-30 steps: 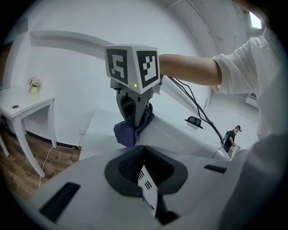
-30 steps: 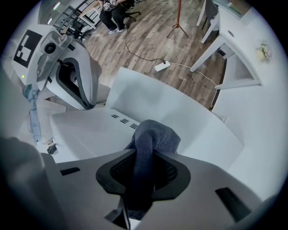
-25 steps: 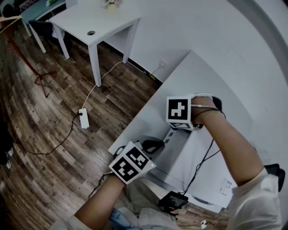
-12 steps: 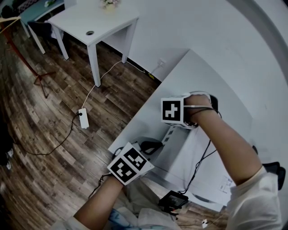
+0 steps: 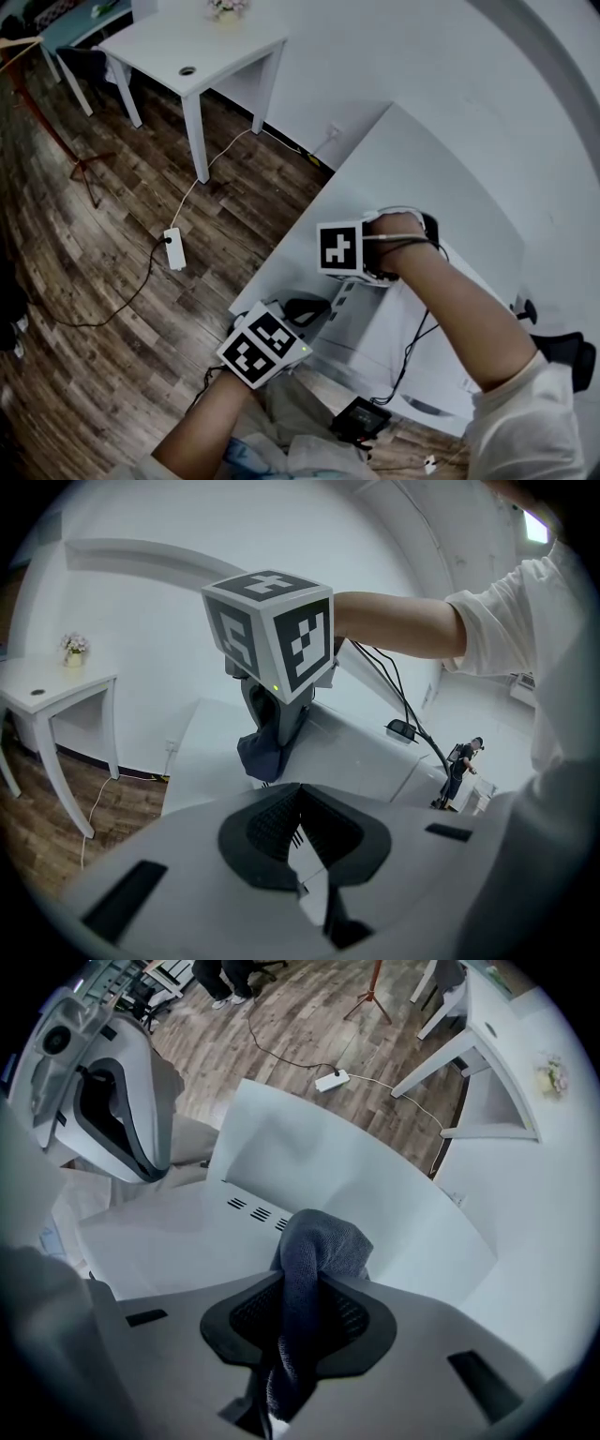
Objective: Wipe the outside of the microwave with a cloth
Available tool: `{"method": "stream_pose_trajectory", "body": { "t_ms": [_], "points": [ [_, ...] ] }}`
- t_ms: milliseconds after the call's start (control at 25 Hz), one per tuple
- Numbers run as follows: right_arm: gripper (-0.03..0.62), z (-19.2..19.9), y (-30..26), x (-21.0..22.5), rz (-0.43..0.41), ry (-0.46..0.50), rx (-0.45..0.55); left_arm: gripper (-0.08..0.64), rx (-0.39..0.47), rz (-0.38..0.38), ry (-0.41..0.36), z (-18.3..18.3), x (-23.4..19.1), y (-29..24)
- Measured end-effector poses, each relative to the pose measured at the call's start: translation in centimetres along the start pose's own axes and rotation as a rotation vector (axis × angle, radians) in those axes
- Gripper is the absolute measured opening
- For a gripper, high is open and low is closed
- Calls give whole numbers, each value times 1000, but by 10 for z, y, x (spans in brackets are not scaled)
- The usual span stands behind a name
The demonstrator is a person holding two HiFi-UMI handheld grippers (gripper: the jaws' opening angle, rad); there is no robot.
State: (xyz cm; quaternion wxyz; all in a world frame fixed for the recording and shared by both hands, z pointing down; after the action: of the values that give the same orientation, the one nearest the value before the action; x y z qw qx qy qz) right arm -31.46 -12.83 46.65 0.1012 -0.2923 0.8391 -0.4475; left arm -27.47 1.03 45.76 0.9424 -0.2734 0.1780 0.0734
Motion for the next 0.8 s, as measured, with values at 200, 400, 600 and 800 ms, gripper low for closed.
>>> {"method": "stream_pose_trajectory", "body": {
  "t_ms": [200,400,600,800],
  "points": [
    [97,-12,-1,-19,-17,10,-13,2,-5,6,-3,11,6,5],
    [97,-21,2,-43,-46,12,-15,2,-4,10,-5,19,13,14],
    [97,-37,3,-67,-73,32,19,2,-9,15,-8,30,21,21],
    [97,-49,9,-92,-114,58,42,2,-22,20,-9,44,26,29]
  ]
}}
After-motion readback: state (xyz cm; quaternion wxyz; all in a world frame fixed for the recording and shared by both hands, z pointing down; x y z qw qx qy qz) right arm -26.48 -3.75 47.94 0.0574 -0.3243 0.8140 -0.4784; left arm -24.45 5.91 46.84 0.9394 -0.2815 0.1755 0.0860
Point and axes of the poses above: the fingertips, and each gripper's own axes: y backward along the fingers, x to its right, z out of its underside, the point moved 6 cm from there along y, backward along the fingers, and after that the axes turned 5 degrees about -x, right-handed, at the moved point
